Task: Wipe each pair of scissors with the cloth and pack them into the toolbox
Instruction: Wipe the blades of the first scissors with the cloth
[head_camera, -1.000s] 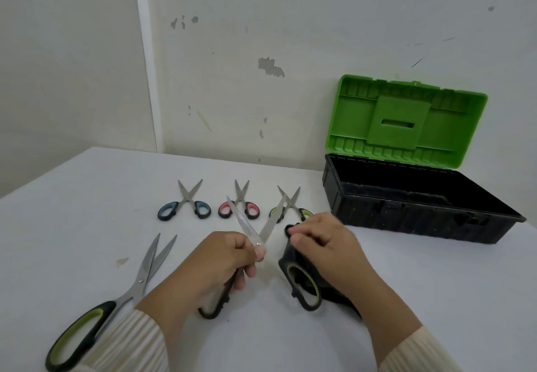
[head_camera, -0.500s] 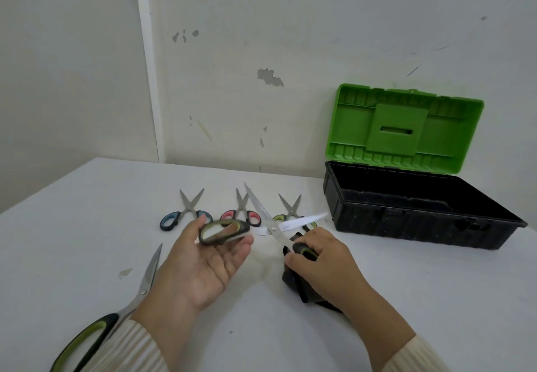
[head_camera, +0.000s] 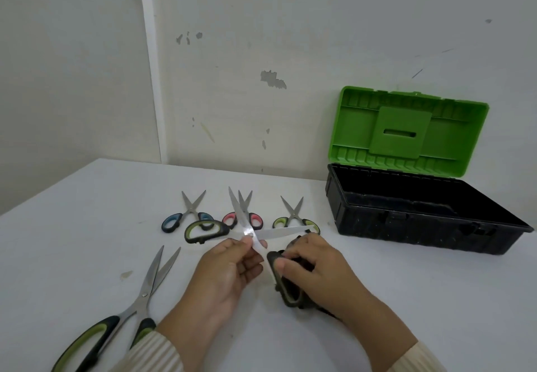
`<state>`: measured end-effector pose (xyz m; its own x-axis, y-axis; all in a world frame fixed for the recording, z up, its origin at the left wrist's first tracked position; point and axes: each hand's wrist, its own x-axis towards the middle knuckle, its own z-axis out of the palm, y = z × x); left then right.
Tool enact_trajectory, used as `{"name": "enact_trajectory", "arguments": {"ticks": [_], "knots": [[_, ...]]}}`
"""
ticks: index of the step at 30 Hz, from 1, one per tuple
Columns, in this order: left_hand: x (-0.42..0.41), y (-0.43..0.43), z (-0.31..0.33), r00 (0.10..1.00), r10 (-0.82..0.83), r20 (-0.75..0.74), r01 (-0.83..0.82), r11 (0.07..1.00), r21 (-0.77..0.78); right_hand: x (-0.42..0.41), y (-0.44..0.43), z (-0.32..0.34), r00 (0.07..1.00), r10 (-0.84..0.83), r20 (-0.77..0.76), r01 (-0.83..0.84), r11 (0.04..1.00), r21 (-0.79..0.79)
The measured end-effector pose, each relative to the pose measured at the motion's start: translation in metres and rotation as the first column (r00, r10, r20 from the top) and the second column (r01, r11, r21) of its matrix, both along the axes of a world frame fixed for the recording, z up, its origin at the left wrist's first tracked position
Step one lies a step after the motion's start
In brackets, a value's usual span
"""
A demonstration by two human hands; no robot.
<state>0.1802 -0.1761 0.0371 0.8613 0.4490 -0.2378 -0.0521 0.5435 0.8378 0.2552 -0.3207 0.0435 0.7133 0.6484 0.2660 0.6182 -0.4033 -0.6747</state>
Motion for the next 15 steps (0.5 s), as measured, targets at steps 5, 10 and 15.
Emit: {"name": "enact_trajectory", "arguments": {"ticks": [5, 10, 15], "knots": [[-0.004, 0.011, 0.001, 0.996, -0.04, -0.082, 0.042, 0.999, 0.017, 0.027, -0.03, 0.013, 0.967, -0.241, -0.077, 0.252, 0.951, 0.178], [-0.004, -0.004, -0.002, 0.969, -0.213, -0.127, 0.222, 0.973, 0.057, 0.02, -0.026, 0.022, 0.967, -0.253, 0.036, 0.222, 0.901, 0.373], [-0.007, -0.008, -0.007, 0.943, -0.298, -0.148, 0.327, 0.91, 0.255, -0.006, 0.001, 0.007, 0.946, 0.107, 0.305, -0.118, 0.993, 0.016]]}}
